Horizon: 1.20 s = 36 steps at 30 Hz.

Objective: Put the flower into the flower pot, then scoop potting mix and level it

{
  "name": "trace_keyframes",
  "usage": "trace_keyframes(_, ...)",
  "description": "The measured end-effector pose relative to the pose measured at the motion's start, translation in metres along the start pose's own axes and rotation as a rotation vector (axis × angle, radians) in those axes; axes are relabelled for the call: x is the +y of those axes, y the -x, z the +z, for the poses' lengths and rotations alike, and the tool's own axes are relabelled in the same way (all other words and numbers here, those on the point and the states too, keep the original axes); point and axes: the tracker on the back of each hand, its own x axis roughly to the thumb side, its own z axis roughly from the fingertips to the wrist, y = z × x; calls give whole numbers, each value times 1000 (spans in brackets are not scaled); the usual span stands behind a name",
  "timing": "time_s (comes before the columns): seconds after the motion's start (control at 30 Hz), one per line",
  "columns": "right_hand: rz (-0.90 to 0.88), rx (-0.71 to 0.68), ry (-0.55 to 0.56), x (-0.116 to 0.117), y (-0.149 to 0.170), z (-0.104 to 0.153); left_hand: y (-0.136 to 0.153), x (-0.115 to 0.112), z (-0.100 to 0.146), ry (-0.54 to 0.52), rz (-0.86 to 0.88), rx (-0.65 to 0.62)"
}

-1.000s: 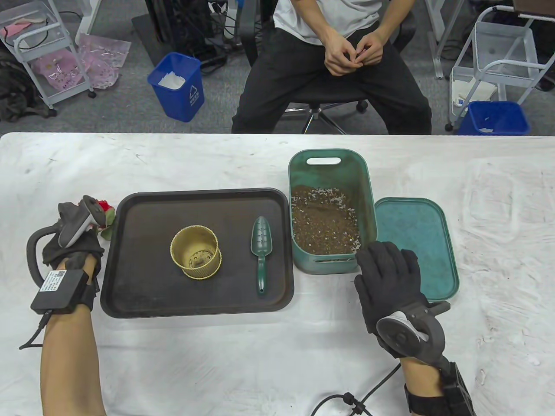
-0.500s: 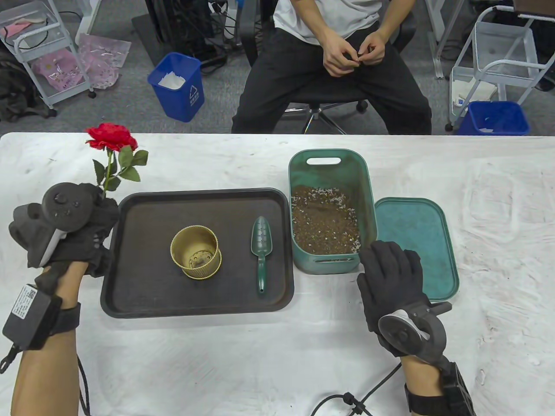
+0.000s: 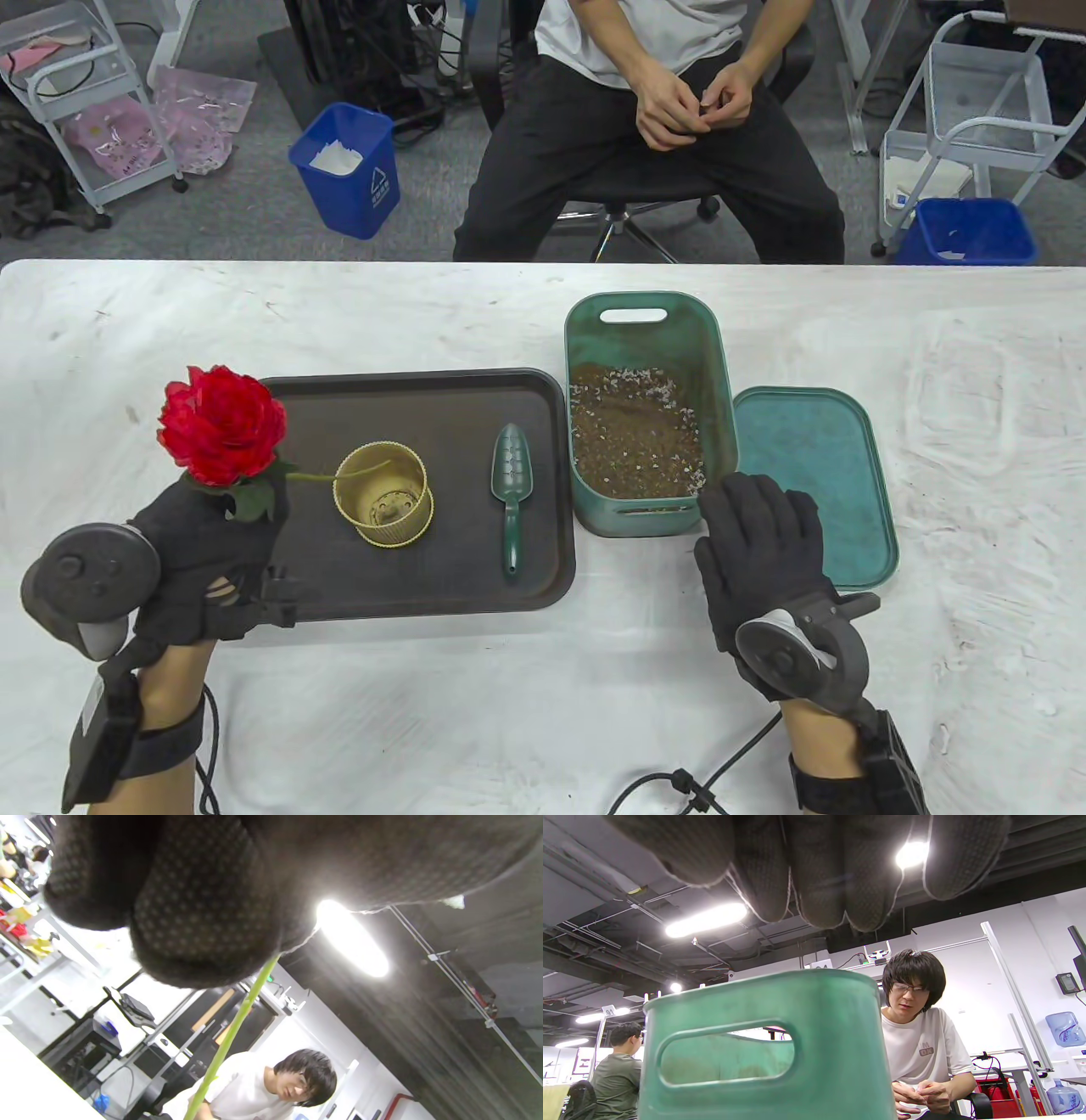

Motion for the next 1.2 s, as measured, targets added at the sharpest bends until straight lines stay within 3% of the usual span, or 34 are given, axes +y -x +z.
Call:
trace_keyframes(0.27,7,-16,7,1,-9,-2,34,-31,10,113,-34,73)
trace_keyframes(0.37,-11,-36,34,-4,-21,-8,44,-32,11,99,92,126)
trace_keyframes(0.5,-78,-126,77,-14,-70,-25,55,-32,15,110,173,172)
trace_keyframes(0.6,-97,-167,35,-13,-114,-39,62,-35,19,109,219,209)
trace_keyframes(0.7,-54,-114,-167,7,-155,-57,66,-36,20,117,238,222)
trace_keyframes(0.77,-1,-25,-332,32,-176,-70,67,-36,20,114,233,222)
trace_keyframes(0.8,65,57,-472,56,-187,-79,69,-35,21,113,240,228)
trace_keyframes(1.0,400,340,-893,152,-194,-95,69,-35,23,118,245,228)
trace_keyframes(1.2,551,524,-1056,187,-177,-91,69,-35,23,115,247,238)
